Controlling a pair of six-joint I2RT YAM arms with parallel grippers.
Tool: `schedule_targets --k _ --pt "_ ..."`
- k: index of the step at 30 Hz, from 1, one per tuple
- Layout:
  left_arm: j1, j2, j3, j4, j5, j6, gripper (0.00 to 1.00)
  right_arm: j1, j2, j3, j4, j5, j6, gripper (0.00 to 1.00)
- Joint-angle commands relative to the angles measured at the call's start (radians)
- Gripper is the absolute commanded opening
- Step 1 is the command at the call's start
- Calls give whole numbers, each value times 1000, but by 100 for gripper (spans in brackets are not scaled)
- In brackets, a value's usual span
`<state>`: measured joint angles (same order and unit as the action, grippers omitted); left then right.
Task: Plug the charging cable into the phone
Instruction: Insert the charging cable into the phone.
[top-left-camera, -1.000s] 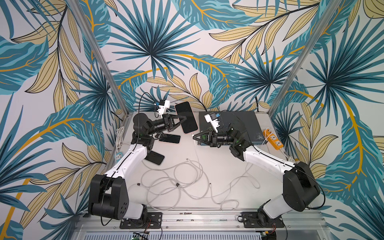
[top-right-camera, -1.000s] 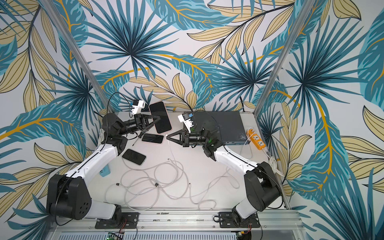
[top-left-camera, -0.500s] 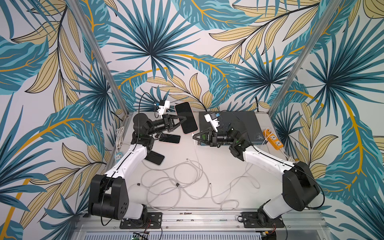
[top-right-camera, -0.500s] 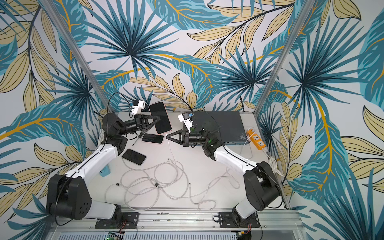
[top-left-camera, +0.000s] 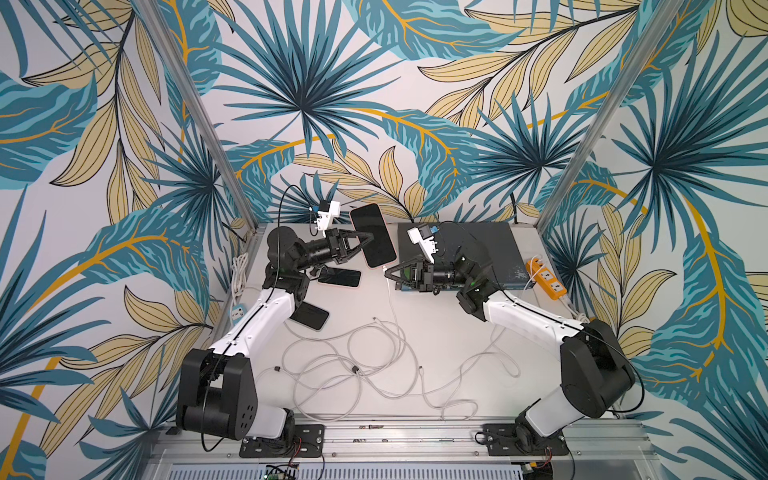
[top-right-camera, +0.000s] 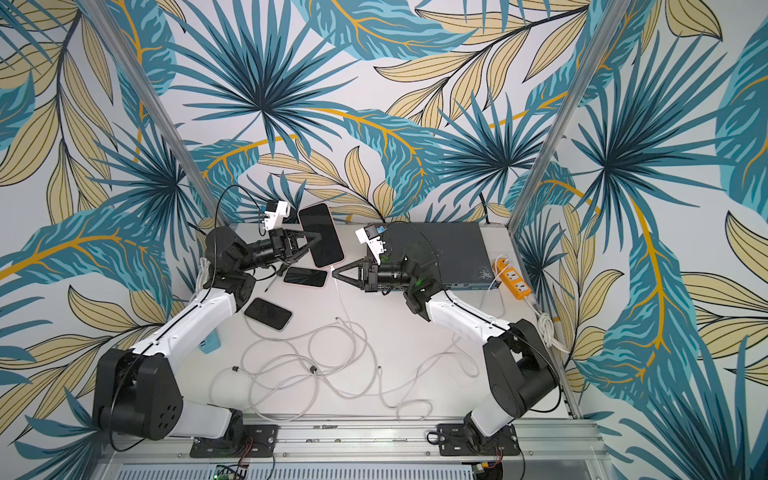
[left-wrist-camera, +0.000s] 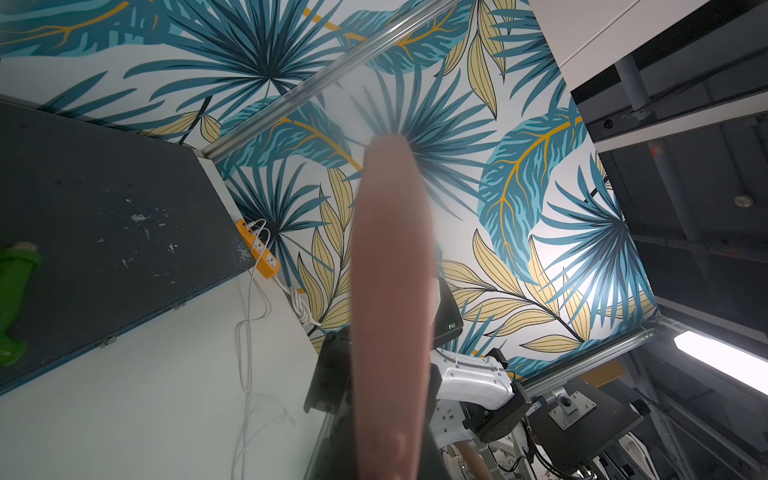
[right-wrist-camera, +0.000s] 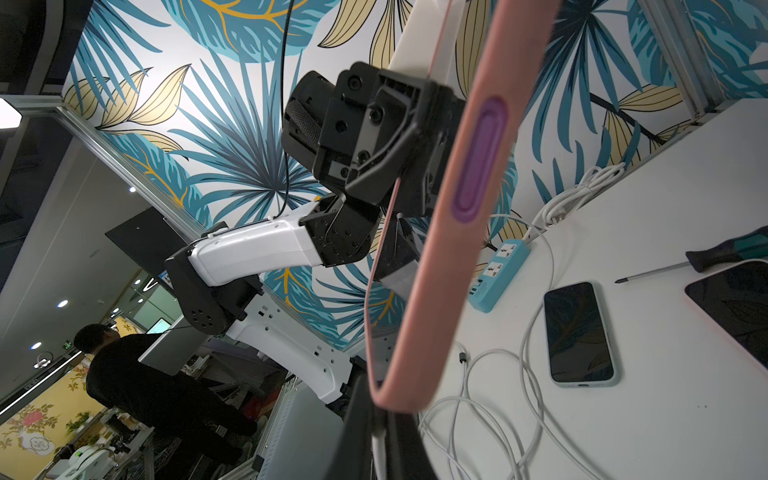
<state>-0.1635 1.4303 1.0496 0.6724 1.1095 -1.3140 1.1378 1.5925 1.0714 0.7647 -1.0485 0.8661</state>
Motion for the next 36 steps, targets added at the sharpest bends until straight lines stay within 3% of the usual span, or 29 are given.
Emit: schedule_targets --k 1,9,21,31,32,33,34,36 --pt "-28 -38 0 -30 80 67 0 -20 7 -4 76 26 32 0" --pt "-50 -59 24 -313 123 273 0 -27 5 0 76 6 48 0" --pt "-84 -81 -51 -310 89 281 0 -43 4 18 114 72 22 0" --pt "-111 -89 -78 -391 91 352 0 -67 38 82 96 36 30 0" --pt "-110 -88 -72 -415 87 366 0 -67 41 88 77 30 25 14" --pt "-108 -87 -61 -446 79 385 0 -68 40 92 46 25 10 38" --pt "-106 -85 -47 -482 65 408 0 -71 36 90 9 24 -15 55" --pt "-94 -68 0 -602 18 476 0 -79 12 62 -70 40 -68 75"
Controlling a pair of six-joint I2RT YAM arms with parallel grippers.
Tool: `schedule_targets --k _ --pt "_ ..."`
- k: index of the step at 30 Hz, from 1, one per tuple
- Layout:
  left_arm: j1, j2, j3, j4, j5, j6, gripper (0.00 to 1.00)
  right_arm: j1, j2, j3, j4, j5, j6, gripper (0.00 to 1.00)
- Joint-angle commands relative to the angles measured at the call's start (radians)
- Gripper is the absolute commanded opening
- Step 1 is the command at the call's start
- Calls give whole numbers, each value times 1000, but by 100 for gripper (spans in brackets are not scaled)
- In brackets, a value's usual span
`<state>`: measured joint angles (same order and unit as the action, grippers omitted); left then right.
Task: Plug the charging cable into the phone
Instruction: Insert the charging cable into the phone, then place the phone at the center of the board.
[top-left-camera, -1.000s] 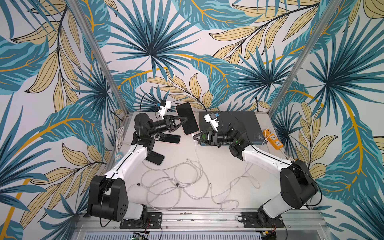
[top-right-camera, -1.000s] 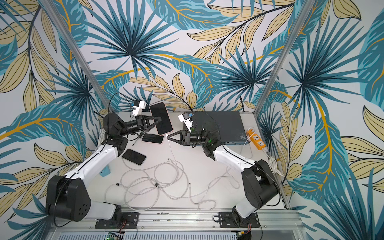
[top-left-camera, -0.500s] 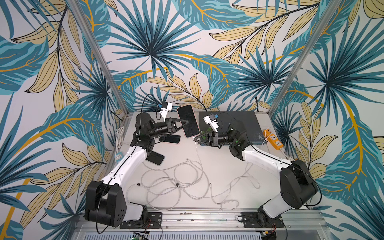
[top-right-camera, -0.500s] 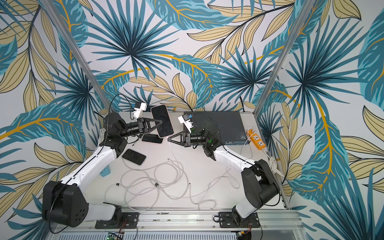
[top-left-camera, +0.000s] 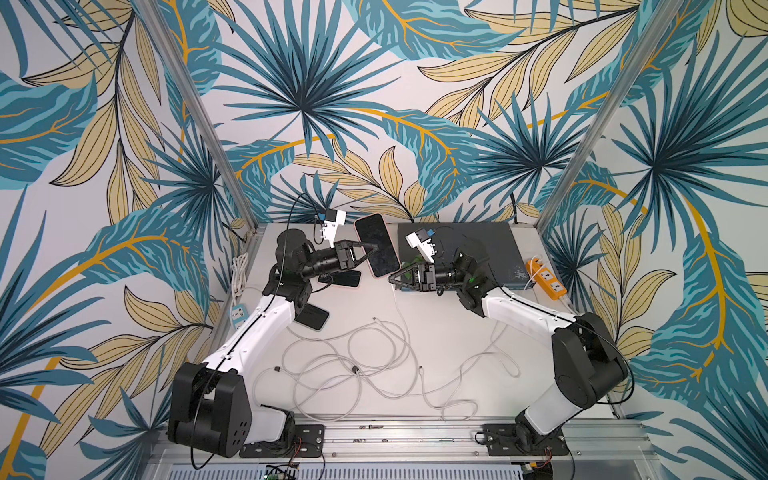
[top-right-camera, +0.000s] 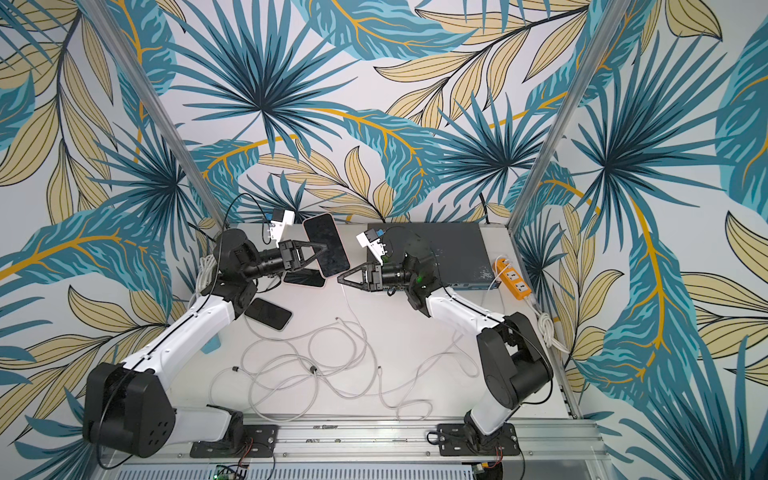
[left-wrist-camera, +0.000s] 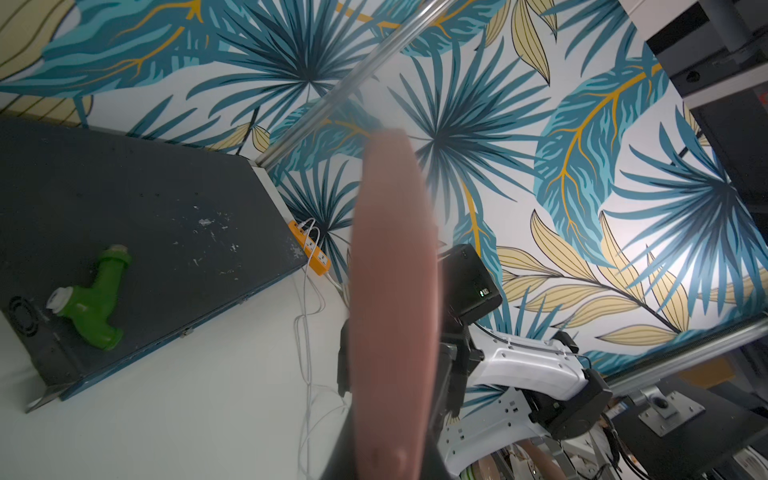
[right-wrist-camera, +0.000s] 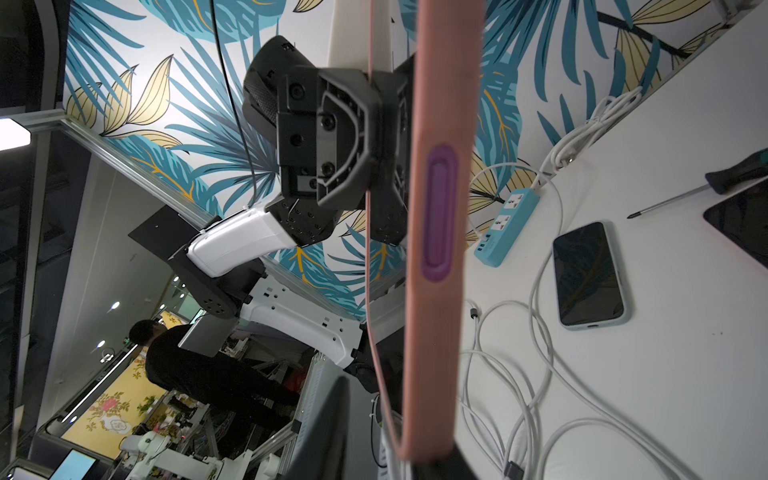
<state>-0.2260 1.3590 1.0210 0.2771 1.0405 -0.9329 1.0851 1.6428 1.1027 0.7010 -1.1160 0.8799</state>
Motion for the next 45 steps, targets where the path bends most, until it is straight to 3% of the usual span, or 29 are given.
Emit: schedule_targets --k 1,6,11,16,21,25,29,33,36,40,45 --pt "-20 17 50 -259 68 124 0 -40 -54 6 -30 119 -96 80" --pt "47 102 104 -333 -1 161 0 -147 -125 -169 -34 140 -82 87" --pt "33 238 91 -367 -39 212 0 -225 -259 -278 -207 211 -183 87" --pt "-79 332 11 -242 -59 200 0 -307 -377 -358 -300 304 -216 87" --pt "-212 475 26 -79 -79 138 0 -375 -462 -441 -302 379 -191 89" --pt "-274 589 109 8 -79 75 8 -402 -507 -485 -315 409 -176 89" --pt "-332 694 220 -49 -90 94 12 -414 -542 -492 -379 424 -194 89" --pt "-340 753 264 -42 -98 80 15 -424 -562 -480 -461 444 -218 89" --pt "-345 797 319 -85 -99 97 26 -428 -577 -468 -547 461 -243 89" --pt "-358 856 404 -186 -98 141 28 -428 -620 -475 -608 466 -263 89" --pt "-363 870 405 -215 -93 156 35 -429 -664 -483 -646 489 -276 89"
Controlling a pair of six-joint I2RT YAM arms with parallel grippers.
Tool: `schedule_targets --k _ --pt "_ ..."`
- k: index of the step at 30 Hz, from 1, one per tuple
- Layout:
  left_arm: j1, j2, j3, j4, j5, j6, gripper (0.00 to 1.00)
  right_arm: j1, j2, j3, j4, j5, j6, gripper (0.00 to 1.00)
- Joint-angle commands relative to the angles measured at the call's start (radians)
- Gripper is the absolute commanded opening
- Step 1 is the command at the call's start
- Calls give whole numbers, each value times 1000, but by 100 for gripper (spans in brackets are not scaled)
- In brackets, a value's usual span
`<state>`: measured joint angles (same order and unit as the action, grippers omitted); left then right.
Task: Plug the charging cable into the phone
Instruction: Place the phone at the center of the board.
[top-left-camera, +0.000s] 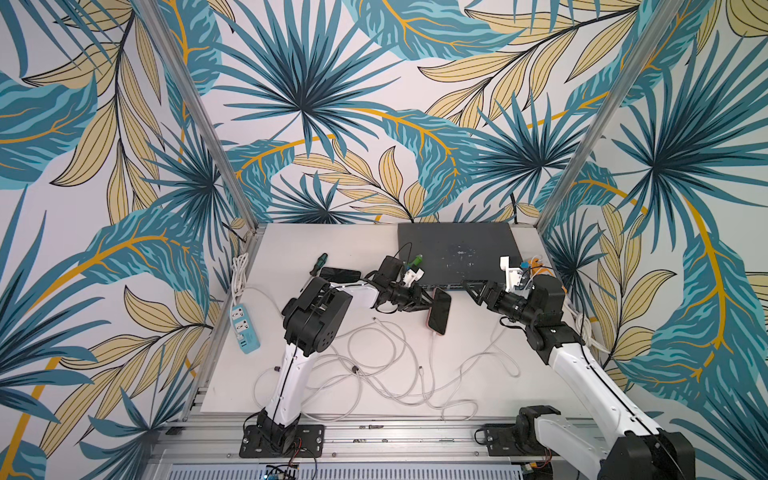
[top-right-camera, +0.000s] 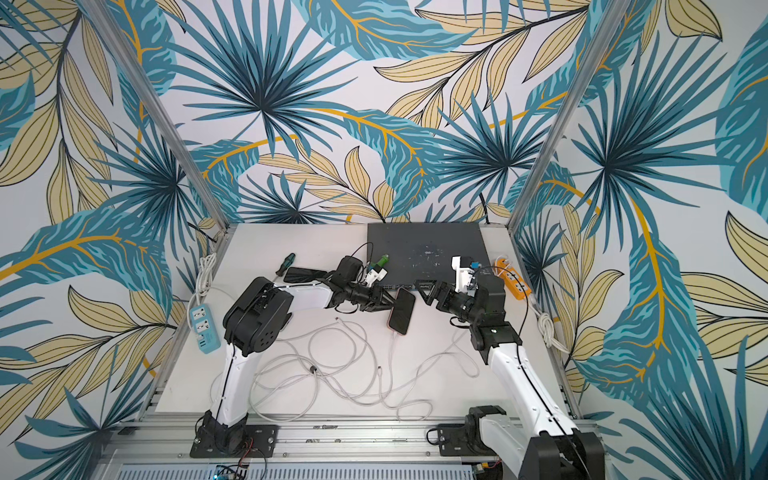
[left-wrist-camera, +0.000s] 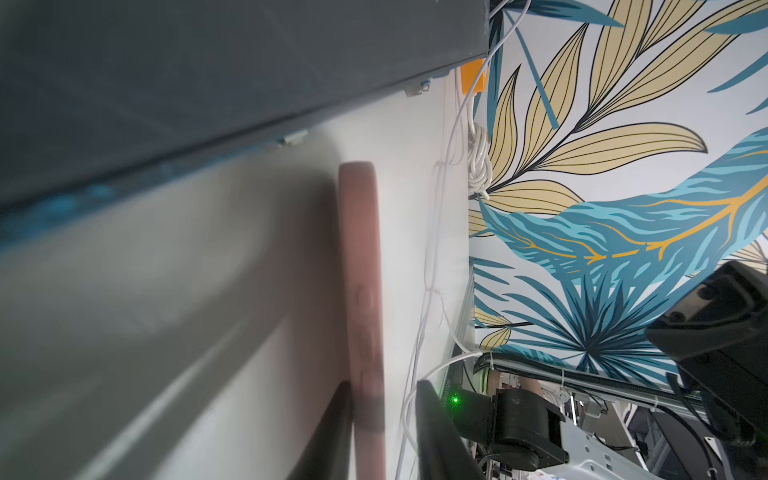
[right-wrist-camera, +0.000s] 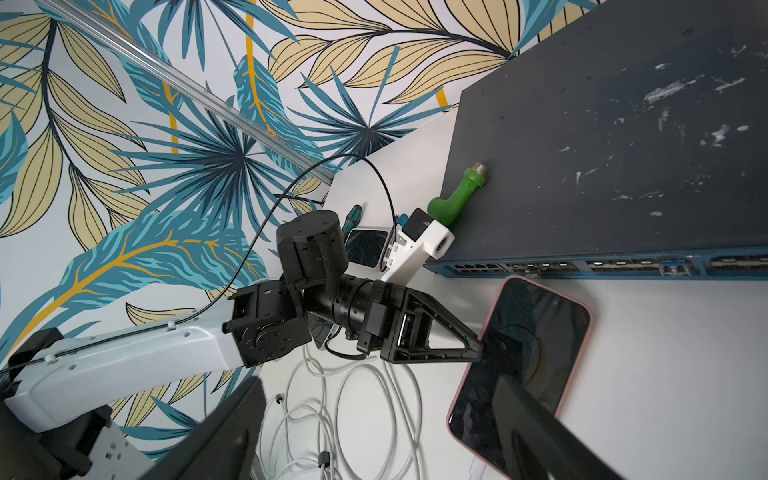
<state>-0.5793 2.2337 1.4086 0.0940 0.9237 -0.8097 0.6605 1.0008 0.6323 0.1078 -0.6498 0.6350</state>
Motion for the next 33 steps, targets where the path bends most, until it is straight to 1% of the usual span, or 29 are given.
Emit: schedule_targets --k 1,3,4,5,8,10,12,14,16,18,21,22,23,24,25,28,33 --pt "-10 -10 13 -40 24 43 37 -7 -22 -11 -57 22 -33 89" --pt "-11 -26 7 -69 21 67 44 -6 -18 -8 -57 22 -33 89" --pt "-11 -37 10 -101 15 89 50 -7 -13 -6 -59 22 -32 89" --pt "-11 -51 18 -150 1 120 59 -6 -8 -3 -65 26 -34 89" --pt "-10 -100 51 -333 -69 240 77 -7 12 21 -106 40 -47 89" --pt "-6 -124 78 -472 -127 305 83 -6 34 42 -150 60 -62 88" --pt "7 -153 79 -552 -185 334 85 -6 58 54 -174 87 -68 87" --pt "33 -211 43 -557 -219 320 86 -7 87 63 -164 77 -68 87" --pt "66 -280 6 -569 -299 288 86 -6 131 106 -190 63 -80 86" --pt "100 -357 -12 -652 -457 247 87 -3 192 181 -253 48 -115 85" --pt "150 -490 -55 -757 -693 155 89 9 332 334 -386 30 -183 84" --pt "170 -524 -64 -783 -747 128 92 21 386 389 -432 30 -210 84" --pt "198 -549 -64 -821 -811 91 97 43 454 463 -483 43 -249 83" --pt "222 -549 -55 -847 -849 59 100 60 500 511 -508 50 -274 83" --pt "244 -533 -34 -872 -860 36 100 74 545 554 -528 56 -289 83" --pt "295 -438 95 -982 -868 10 100 109 646 652 -546 55 -297 83" --pt "305 -251 383 -1183 -1058 31 100 155 735 746 -574 60 -299 84"
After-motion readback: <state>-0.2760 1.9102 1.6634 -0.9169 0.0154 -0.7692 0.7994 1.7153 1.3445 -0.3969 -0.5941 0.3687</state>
